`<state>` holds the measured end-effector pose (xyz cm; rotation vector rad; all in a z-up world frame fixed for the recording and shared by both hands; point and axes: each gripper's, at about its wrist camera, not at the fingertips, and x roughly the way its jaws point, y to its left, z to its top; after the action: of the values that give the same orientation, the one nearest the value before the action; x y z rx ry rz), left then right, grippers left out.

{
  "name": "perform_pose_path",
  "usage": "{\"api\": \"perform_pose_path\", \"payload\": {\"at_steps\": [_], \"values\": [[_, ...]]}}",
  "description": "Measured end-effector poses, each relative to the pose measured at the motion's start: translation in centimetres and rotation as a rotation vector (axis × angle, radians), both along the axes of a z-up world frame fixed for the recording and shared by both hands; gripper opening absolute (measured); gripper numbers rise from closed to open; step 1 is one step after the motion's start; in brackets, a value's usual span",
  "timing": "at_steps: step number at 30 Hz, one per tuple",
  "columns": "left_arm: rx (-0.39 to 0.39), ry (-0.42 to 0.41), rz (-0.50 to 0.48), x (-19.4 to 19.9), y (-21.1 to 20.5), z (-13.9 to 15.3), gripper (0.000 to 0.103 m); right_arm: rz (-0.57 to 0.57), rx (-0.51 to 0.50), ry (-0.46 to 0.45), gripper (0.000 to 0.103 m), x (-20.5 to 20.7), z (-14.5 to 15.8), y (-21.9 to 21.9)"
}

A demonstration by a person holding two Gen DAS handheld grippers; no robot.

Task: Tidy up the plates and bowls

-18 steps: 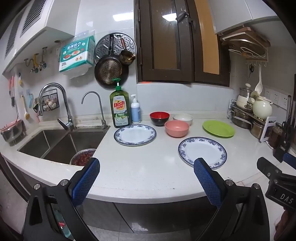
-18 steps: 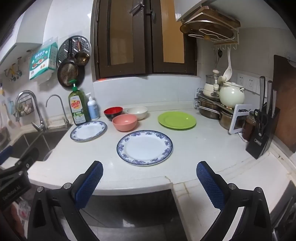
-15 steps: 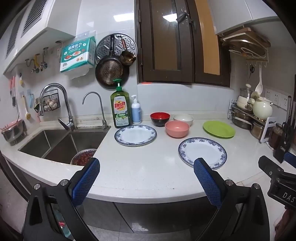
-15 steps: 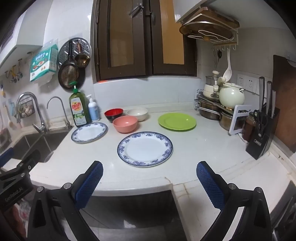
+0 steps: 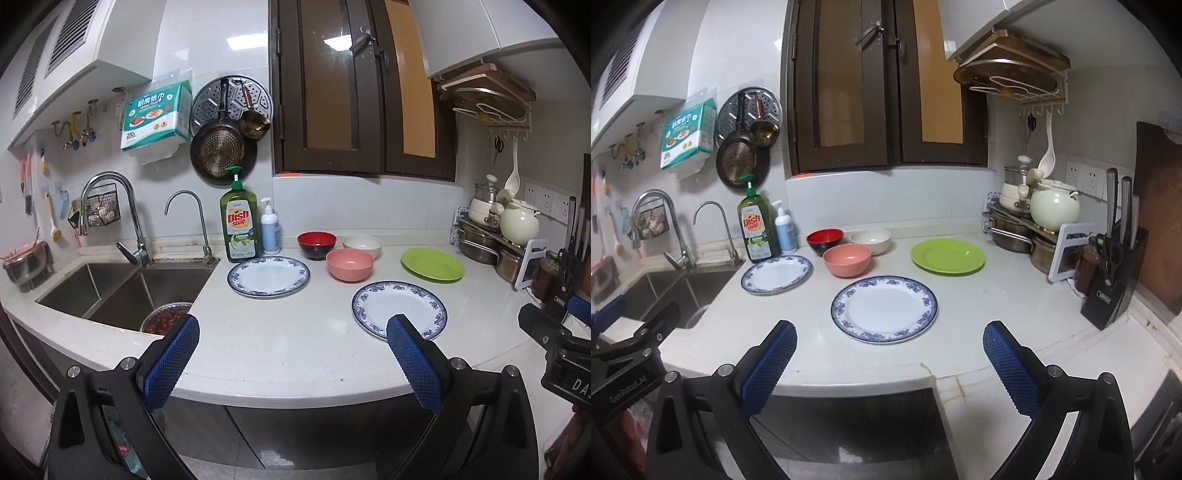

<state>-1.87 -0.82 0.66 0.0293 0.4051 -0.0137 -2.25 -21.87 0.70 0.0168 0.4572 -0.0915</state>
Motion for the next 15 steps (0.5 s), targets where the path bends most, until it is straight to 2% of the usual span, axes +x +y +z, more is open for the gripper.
{"api": "perform_pose_path", "payload": {"at_steps": [6, 15], "values": [[0.001, -0.02, 0.0, -0.24, 0.07, 0.33, 0.103, 0.002, 0.007, -0.008, 0.102, -0.08, 0.1, 0.03], [-0.011, -0.007, -0.027, 0.07, 0.13, 0.79, 0.103, 0.007, 0.025, -0.015, 0.102, -0.19, 0.1, 0.16]]}}
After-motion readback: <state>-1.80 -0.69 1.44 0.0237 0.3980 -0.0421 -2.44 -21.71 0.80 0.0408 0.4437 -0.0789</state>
